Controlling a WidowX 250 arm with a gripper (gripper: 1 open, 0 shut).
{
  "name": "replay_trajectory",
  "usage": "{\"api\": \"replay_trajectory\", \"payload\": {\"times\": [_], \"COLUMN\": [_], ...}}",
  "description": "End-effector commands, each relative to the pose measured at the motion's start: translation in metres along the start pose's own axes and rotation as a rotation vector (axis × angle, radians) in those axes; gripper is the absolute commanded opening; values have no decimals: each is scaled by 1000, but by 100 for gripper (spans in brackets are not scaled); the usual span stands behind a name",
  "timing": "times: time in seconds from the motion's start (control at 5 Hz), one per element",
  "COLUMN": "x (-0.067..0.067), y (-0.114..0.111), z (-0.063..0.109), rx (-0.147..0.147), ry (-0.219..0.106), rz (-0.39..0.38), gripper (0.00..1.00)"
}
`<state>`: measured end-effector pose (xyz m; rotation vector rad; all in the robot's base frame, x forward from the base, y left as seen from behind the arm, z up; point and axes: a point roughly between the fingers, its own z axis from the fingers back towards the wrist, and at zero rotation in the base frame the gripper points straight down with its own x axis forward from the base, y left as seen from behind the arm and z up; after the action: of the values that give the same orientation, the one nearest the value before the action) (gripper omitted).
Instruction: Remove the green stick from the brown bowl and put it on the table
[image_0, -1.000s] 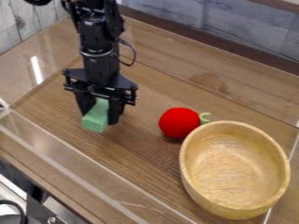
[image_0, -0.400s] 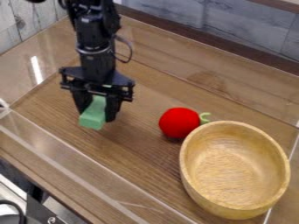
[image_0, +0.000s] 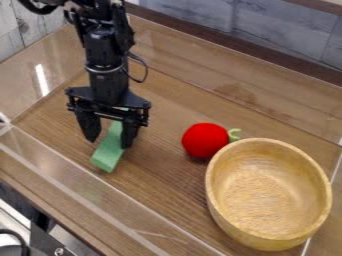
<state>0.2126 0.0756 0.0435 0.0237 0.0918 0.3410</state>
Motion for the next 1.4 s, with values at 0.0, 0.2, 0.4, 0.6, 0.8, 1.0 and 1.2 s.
{"api": "replay_trajectory", "payload": {"times": [0.0,0.2,0.4,0.6,0.8,1.0,1.2], "x": [14,18,19,21,24,28,20], "y": [2,2,4,6,7,8,9], "z": [18,22,17,15,18,15,20], "rx": [0,-6,-11,-17,-22,-19,-20], "ry": [-43,-42,-34,-26,-24,-17,-12], "rz": [-51,-100,-52,-4,-21,-41,-71], "gripper": [100,100,100,100,100,100,100]}}
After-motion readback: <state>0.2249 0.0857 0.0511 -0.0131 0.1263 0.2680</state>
